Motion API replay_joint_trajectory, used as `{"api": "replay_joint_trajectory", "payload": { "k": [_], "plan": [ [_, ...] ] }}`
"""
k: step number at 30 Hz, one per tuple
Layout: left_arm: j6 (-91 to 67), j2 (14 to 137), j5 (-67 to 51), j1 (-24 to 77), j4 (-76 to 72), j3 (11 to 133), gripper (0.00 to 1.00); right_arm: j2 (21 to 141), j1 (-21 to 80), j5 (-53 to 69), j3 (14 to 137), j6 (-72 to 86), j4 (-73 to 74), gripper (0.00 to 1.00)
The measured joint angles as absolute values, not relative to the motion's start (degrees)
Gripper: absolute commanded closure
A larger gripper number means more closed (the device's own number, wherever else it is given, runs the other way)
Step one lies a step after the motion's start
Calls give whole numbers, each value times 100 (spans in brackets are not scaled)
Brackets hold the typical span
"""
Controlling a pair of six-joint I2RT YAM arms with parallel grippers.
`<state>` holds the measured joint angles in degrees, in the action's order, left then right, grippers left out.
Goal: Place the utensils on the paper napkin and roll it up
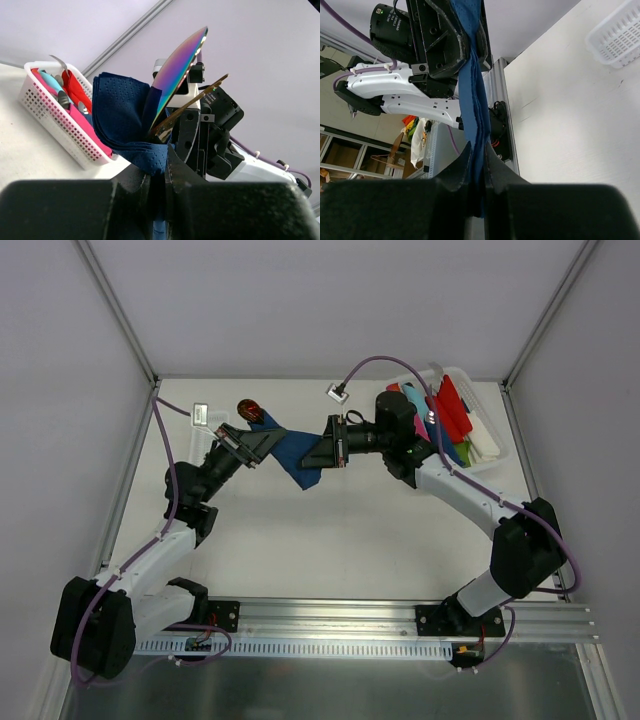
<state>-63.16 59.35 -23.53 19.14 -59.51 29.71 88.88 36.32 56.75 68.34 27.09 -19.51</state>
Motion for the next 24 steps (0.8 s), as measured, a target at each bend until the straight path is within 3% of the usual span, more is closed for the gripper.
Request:
{"api": "replay_joint_trajectory", "payload": {
  "k": [3,4,9,15,21,24],
  "plan": [
    [-6316,5935,-2349,1916,-5953,2941,100,8888,3625,5675,6836,2687,-1865,61],
    [-6302,5931,-2349,1916,-5944,2917,100,8888,3612,5680,6845,2659,-1806,58],
    [-6219,5876,-2338,1914,-5747,2902,100,8801,3129,5631,6879,2392,-1319,59],
    [-6101,5736,-2235,1914,-5354,2902,100,8497,2333,4641,7787,937,659,73],
    [-6040,5664,-2132,1914,-4834,2910,100,8012,2779,3907,8818,-183,1831,76],
    [-6038,5658,-2049,1914,-4641,2910,100,7933,3378,3675,9107,-506,2117,69]
  ]
}}
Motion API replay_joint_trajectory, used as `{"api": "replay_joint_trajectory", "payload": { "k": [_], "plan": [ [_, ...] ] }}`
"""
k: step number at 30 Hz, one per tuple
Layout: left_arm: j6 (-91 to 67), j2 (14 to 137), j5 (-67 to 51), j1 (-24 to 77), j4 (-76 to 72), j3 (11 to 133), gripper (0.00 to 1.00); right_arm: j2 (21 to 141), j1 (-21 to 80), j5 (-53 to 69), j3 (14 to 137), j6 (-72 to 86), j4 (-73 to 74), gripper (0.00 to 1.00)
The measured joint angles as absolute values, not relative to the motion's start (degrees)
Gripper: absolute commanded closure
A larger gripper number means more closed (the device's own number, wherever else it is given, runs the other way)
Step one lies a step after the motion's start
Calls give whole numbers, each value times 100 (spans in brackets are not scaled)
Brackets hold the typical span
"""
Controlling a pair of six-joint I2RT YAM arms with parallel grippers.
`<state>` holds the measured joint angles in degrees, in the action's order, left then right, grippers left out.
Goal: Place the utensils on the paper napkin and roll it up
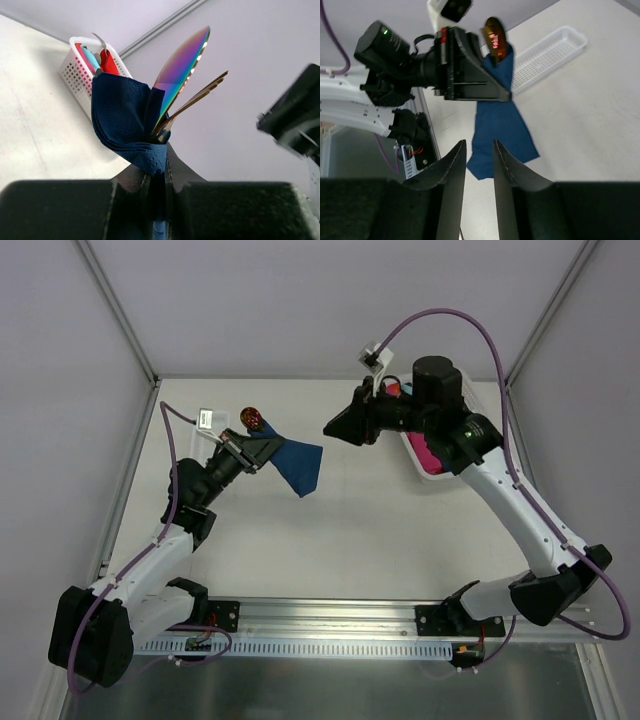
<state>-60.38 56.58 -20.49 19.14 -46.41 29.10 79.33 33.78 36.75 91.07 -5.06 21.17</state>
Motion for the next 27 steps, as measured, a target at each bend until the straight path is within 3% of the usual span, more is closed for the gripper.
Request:
{"api": "replay_joint_trajectory", "payload": {
  "k": [3,6,9,14,20,27],
  "plan": [
    [-6045,5658,-2049,1914,-4606,2910,100,7959,3909,3507,9102,-738,2314,62],
    [-6069,5658,-2053,1914,-4637,2910,100,8082,4145,3391,8938,-893,2405,46],
    [-6073,5660,-2064,1914,-4705,2912,100,8252,4180,3262,8735,-965,2416,40],
    [-6080,5712,-2209,1916,-4818,2978,100,8512,4222,3133,8554,-998,2418,38],
    [-6086,5714,-2307,1920,-4890,2989,100,8711,4263,3083,8556,-1020,2375,29],
    [-6082,5714,-2392,1951,-4899,3087,100,8849,4263,3240,8558,-969,2252,30]
  ]
}}
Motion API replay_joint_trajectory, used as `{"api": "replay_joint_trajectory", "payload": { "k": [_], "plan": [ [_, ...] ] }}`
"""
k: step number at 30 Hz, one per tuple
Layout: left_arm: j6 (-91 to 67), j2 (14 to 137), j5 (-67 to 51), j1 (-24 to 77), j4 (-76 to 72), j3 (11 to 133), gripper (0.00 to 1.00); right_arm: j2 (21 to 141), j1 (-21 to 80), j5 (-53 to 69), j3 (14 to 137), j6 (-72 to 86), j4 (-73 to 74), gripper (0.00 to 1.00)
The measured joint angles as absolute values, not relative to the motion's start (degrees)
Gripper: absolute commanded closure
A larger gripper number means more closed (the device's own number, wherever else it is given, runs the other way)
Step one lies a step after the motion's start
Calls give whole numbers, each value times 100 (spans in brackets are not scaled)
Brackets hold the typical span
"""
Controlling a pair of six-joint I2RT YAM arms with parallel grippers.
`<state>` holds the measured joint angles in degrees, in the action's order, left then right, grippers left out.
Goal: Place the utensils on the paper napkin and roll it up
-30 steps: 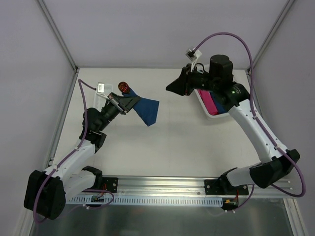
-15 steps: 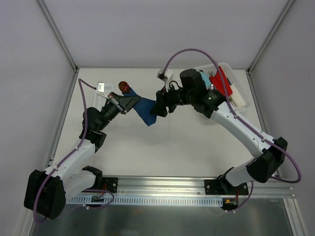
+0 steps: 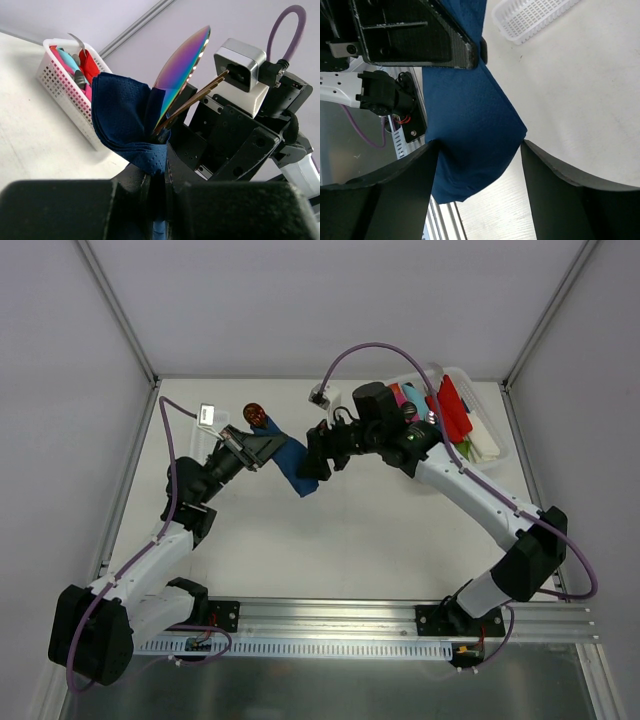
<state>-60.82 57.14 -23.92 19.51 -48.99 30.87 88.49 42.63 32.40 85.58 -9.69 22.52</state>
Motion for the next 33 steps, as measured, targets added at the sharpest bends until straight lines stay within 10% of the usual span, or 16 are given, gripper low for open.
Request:
{"api": "replay_joint_trajectory", "payload": {
  "k": [25,33],
  "plan": [
    [-5848,5690,-2086,1953,-4064,3168,100,8812,4268,1634,9347,-1208,3177,20],
    [-5798,5688,-2034,1953,-3771,3208,100,8862,4429,1684,10007,-1114,3402,30]
  ]
}}
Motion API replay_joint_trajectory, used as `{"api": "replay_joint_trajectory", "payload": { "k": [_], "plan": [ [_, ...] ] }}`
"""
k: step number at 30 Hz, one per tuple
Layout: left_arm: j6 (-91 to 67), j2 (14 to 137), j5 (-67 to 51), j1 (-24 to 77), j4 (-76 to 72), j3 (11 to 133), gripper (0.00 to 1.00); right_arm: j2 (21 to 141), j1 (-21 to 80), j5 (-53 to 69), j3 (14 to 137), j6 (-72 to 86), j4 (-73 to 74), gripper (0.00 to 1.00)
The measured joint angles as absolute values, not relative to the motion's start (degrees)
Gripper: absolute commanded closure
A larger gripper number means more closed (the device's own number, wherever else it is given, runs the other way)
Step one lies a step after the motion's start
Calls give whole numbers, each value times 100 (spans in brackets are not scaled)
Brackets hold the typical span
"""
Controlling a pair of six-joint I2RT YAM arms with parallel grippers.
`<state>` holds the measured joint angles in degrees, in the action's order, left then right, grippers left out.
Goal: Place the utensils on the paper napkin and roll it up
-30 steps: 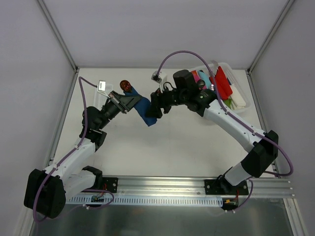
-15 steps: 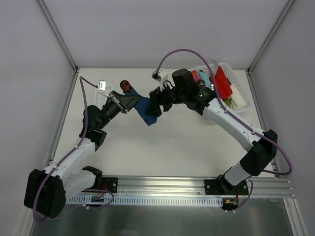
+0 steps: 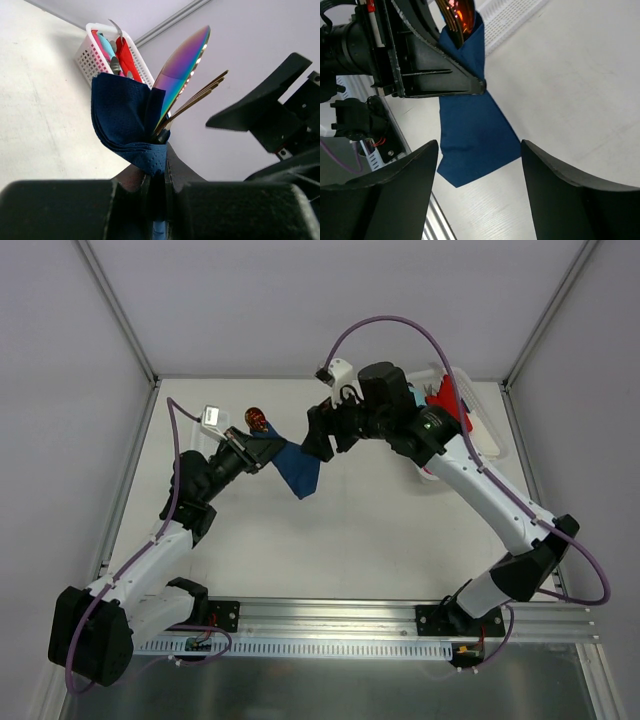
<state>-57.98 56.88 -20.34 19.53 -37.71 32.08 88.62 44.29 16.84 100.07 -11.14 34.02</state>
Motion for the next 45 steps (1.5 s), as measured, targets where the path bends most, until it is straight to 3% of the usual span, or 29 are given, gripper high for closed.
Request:
{"api": "replay_joint_trajectory", "payload": {
  "k": [5,21,38,45],
  "plan": [
    [-5784,5686,-2036,1953,-3712,3275,100,9129,4574,2027,10001,-926,3424,38],
    [-5916,5688,-2051,1953,-3883,3286,100,9544,4650,2362,9935,-770,3457,39],
    [-5948,5697,-2104,1953,-4014,3286,100,9548,4547,3253,9542,-281,3050,58],
    [-6099,5778,-2191,1949,-4440,3280,100,9548,4141,4154,9137,567,2340,61]
  ]
}}
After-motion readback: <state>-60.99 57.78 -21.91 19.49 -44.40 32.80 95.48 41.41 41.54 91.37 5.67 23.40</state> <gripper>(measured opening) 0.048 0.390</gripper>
